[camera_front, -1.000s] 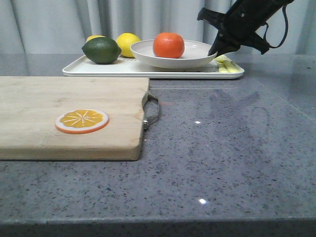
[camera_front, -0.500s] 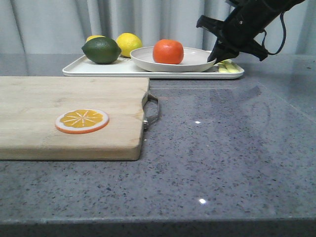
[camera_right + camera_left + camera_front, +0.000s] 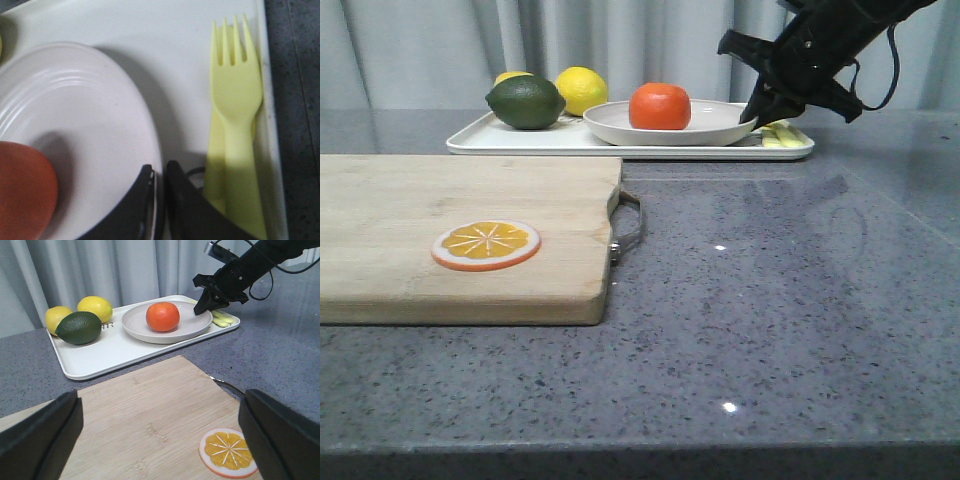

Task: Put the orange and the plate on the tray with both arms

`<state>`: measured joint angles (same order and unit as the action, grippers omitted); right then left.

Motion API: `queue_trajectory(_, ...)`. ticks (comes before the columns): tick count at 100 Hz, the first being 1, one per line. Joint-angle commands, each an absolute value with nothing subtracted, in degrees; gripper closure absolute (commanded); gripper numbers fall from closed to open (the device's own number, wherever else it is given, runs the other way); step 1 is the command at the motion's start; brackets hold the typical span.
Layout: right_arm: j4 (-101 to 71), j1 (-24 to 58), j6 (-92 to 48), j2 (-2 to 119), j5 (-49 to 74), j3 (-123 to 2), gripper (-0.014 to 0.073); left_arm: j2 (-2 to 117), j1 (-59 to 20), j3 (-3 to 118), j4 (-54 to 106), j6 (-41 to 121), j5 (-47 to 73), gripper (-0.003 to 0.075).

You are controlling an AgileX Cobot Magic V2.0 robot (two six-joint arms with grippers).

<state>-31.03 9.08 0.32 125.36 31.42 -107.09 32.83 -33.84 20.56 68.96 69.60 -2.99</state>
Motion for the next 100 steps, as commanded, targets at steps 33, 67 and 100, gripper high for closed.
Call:
queue_trajectory(33, -32.4, 8.8, 0.0, 119.8, 27.8, -109.3, 0.0111, 32.9, -33.9, 22.2, 69.2, 69.6, -4.8, 0.0111)
queue_trajectory(67, -31.9, 8.8, -6.0, 110.8, 31.2, -111.3, 0.0111, 32.9, -33.9, 22.2, 69.2, 69.6, -4.8, 0.0111)
queue_trajectory(100, -31.3, 8.8, -14.4, 99.0, 36.8, -109.2, 0.0111, 32.9, -33.9, 22.2, 69.2, 69.6, -4.8, 0.0111)
